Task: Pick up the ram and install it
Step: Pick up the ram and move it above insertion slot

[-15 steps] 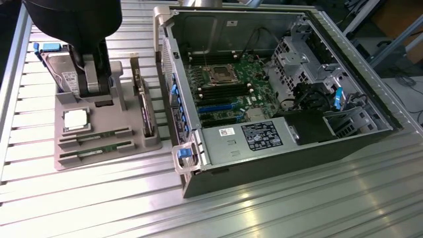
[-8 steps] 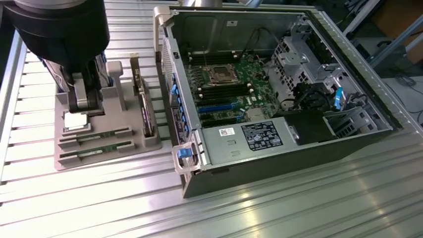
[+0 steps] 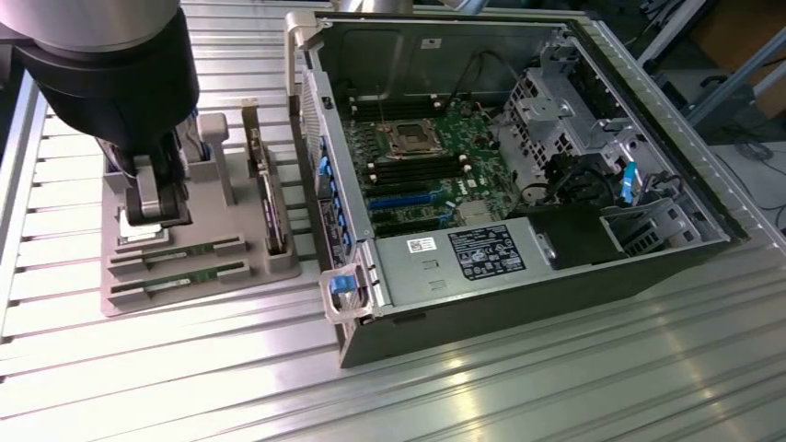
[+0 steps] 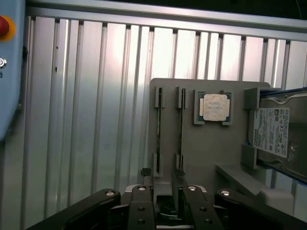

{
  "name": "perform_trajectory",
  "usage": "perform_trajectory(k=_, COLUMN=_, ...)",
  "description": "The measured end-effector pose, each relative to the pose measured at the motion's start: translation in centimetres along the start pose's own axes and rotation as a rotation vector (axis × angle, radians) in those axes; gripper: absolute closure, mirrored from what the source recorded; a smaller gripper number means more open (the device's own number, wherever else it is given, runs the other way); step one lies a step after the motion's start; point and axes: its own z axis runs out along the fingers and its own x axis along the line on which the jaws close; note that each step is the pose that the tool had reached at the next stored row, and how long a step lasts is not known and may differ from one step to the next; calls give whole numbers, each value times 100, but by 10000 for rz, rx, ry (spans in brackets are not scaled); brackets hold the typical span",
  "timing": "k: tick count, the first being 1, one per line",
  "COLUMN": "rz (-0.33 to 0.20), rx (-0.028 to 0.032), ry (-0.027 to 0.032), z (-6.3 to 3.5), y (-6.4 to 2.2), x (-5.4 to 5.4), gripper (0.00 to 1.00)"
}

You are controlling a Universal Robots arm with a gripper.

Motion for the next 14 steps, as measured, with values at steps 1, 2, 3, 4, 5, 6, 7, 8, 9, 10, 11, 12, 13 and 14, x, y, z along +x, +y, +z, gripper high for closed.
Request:
perform_trajectory(k=1, rz=0, rx=0, ry=-1, z=25, y=-1, x=1, gripper=70)
perform_trajectory(k=2, rz=-1, rx=0, ry=-2, z=38, y=-1, x=1, gripper=70)
perform_trajectory(k=3, rz=-1, rx=0, ry=-2, z=53, y=-1, x=2, gripper=70)
perform_trajectory(k=4, rz=-1, rx=0, ry=-3, z=69, y=-2, x=2, gripper=70)
perform_trajectory(k=5, rz=-1, rx=1, ry=-5, z=80, y=-2, x=2, gripper=70)
perform_trajectory(k=6, rz=-1, rx=0, ry=-5, z=91, y=-2, x=2, gripper=70)
perform_trajectory(k=7, rz=-1, rx=0, ry=-6, z=112, y=-3, x=2, gripper=70)
perform_trajectory(k=8, rz=-1, rx=0, ry=-5, z=131, y=-3, x=3, gripper=70)
perform_trajectory(k=9, rz=-1, rx=1, ry=-6, z=154, y=-4, x=4, gripper=70)
perform_trajectory(k=10, rz=0, rx=0, ry=-6, z=181, y=-4, x=4, gripper=70)
perform_trajectory(k=11, rz=-1, rx=0, ry=-5, z=199, y=-4, x=4, gripper=70)
perform_trajectory(k=12, rz=-1, rx=0, ry=-5, z=221, y=-4, x=5, gripper=70)
perform_trajectory(k=13, rz=1, rx=0, ry=-6, z=245, y=3, x=4, gripper=70)
perform_trajectory(k=14, rz=0, rx=-1, ry=-4, z=262, y=13, x=4, gripper=70)
